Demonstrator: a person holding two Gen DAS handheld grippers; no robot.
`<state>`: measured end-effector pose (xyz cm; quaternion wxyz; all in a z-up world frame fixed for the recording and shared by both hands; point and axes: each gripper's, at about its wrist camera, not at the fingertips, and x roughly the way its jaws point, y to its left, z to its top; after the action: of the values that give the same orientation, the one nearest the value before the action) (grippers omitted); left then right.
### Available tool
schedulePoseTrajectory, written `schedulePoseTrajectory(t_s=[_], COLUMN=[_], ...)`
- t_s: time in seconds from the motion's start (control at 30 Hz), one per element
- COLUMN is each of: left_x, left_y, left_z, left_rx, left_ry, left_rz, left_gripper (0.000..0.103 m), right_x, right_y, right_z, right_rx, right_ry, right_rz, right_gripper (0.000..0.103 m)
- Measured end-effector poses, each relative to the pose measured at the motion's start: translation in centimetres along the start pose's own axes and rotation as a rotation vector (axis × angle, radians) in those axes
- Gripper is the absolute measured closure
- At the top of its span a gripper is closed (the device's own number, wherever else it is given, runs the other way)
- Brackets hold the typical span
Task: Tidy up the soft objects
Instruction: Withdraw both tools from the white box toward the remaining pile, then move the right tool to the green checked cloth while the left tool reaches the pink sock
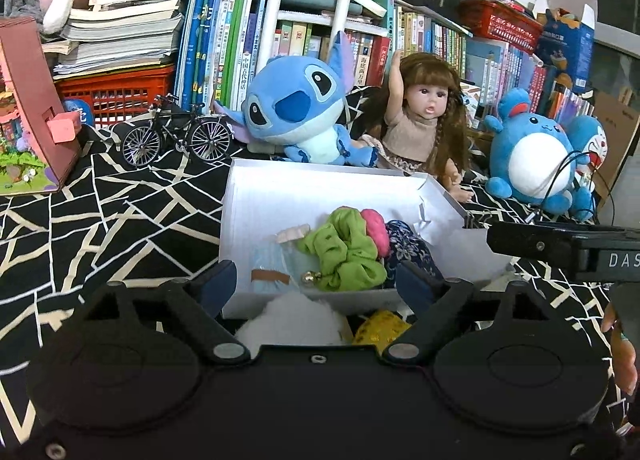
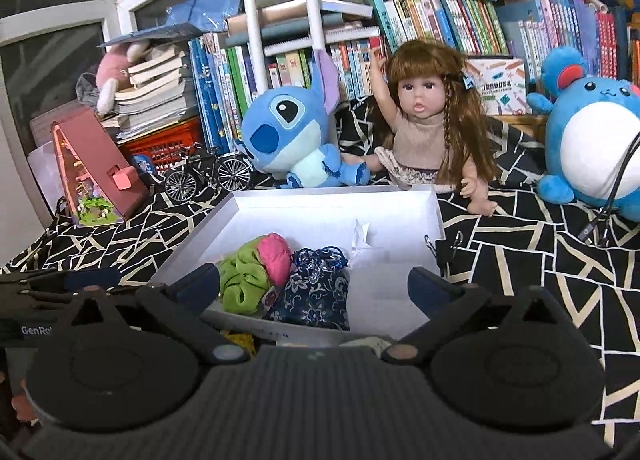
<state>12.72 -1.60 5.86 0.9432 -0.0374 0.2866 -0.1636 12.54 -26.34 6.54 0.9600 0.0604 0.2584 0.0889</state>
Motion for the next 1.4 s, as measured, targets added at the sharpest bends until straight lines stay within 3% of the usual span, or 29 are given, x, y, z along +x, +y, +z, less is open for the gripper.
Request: schedulePoseTrajectory(t_s=[0.57,1.4], left_x=[-2.6,-3.7], left_y=[0.5,1.5], left_z=[-3.9,-5.9], left_rx=[0.009,0.023], left_ry=[-0.015,-0.043], left_rz=[0.026,0.091], left_gripper=[0.015,0.014], right_x=[-2.3,-1.8], right_y=[-0.1,-1.1], right_z=[-4.1,-7.2], right_rx=[-0.053,-0.105], right_ry=[-0.053,-0.017], right_rz=[-0.052,-0.128], right_gripper=[0.0,0.0])
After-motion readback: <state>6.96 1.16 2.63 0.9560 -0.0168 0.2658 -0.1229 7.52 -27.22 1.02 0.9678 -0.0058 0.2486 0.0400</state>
